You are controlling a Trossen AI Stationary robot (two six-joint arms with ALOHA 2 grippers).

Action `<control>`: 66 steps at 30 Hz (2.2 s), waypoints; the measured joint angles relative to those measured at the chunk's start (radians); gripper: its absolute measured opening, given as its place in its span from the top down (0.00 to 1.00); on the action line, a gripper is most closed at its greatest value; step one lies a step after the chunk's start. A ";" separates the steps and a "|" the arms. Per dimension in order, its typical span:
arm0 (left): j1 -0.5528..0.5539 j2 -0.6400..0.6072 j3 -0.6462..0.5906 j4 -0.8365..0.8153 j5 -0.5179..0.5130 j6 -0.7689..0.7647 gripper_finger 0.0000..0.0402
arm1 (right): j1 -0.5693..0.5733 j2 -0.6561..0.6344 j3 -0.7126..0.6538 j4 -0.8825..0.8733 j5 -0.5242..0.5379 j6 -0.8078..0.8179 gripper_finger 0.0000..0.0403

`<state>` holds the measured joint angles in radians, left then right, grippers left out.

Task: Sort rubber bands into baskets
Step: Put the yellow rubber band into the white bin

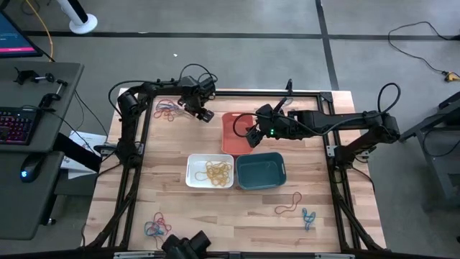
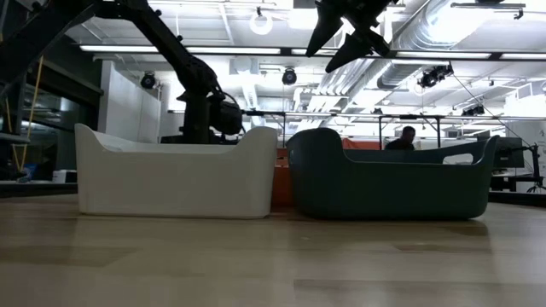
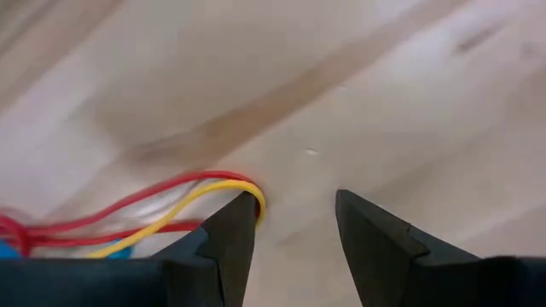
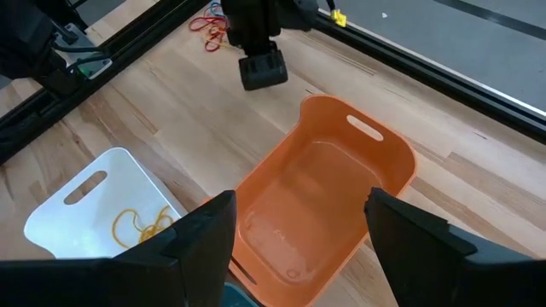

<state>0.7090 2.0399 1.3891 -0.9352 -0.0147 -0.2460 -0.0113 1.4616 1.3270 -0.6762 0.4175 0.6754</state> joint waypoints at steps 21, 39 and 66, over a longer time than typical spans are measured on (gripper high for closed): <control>-0.019 -0.108 0.002 -0.079 -0.071 0.239 0.61 | 0.000 0.000 0.000 0.000 0.000 -0.002 0.38; -0.015 -0.108 -0.160 0.009 -0.153 0.495 0.61 | 0.000 0.018 0.000 0.000 -0.002 0.006 0.38; 0.019 -0.107 -0.146 0.005 -0.075 0.760 0.64 | 0.026 0.142 0.000 0.068 -0.137 0.061 0.38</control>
<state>0.7277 1.9332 1.2434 -0.9299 -0.0899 0.5139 0.0143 1.6039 1.3273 -0.6083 0.2806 0.7364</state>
